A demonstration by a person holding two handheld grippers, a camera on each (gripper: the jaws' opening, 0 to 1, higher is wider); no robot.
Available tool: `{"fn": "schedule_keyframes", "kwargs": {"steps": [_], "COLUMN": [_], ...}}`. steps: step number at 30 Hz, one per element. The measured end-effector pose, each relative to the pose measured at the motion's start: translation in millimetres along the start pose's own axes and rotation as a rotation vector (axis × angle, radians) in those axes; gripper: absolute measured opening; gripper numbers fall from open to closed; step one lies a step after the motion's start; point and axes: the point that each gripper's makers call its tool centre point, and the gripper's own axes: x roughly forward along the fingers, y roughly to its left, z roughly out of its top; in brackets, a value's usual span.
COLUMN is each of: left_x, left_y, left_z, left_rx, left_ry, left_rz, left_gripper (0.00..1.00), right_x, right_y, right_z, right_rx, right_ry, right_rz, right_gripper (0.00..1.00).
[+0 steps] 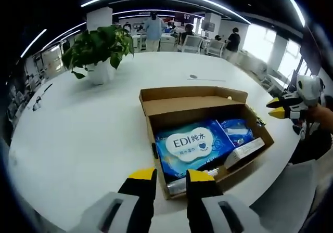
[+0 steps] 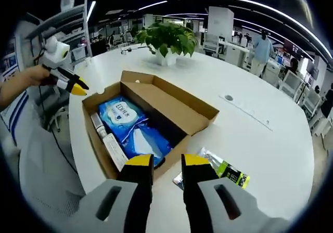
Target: Operate the shoe box by opening the lid, removing the specified soft item, and placing it in the target area until the item is outside and the box remains undamaged.
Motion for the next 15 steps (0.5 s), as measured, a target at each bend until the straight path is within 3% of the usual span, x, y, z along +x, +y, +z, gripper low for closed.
{"fn": "schedule_keyframes", "kwargs": {"steps": [15], "left_x": [15], "left_y": [15.3], "left_z": [-20.5], "left_rx": [-0.023], "left_ry": [0.050], "left_rz": [0.040], "left_gripper": [0.10], "right_x": [45], "right_y": [31], "right_z": [16.2], "right_rx": [0.011], "right_ry": [0.008], "right_rz": [0.103], "right_gripper": [0.21]}}
